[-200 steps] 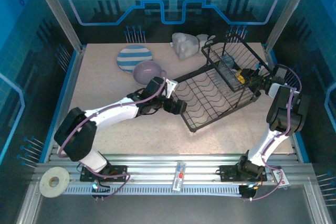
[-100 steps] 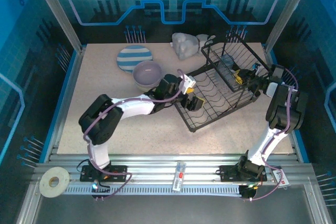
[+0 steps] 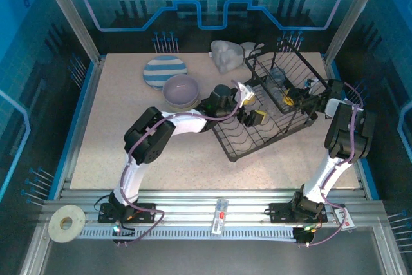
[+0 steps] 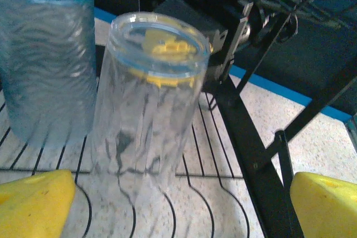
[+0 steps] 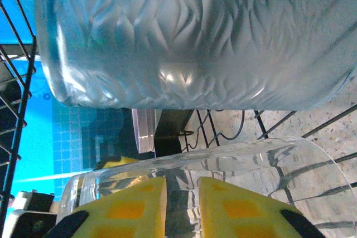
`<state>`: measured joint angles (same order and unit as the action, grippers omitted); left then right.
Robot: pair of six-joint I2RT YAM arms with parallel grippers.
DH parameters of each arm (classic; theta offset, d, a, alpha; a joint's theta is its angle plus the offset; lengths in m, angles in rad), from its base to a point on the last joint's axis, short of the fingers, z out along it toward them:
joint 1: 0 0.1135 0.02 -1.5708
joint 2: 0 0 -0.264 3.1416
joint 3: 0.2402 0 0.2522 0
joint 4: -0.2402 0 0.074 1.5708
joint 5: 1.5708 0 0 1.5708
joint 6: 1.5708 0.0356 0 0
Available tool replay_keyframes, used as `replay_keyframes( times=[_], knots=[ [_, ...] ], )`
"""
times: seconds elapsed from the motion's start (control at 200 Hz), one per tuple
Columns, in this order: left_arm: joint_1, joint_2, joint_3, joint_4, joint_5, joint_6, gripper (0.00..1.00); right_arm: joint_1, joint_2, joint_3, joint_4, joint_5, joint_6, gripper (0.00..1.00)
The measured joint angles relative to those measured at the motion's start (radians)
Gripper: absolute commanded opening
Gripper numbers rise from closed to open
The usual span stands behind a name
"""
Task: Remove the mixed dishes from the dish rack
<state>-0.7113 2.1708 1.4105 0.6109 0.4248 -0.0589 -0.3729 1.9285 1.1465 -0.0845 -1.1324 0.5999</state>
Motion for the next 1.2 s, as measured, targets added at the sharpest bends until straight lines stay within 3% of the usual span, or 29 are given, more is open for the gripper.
replay_keyframes(
  times=[0.936, 1.201],
  knots=[
    [-0.041, 0.256, 0.328, -0.015, -0.080, 0.004, 0.99, 0.038, -0.011, -0.037, -0.009, 0.010, -0.037, 0.24],
    [-0.047, 0.258, 0.318, 0.005, -0.117, -0.026, 0.83, 0.038, -0.025, -0.060, 0.013, 0.013, -0.018, 0.24]
  ],
)
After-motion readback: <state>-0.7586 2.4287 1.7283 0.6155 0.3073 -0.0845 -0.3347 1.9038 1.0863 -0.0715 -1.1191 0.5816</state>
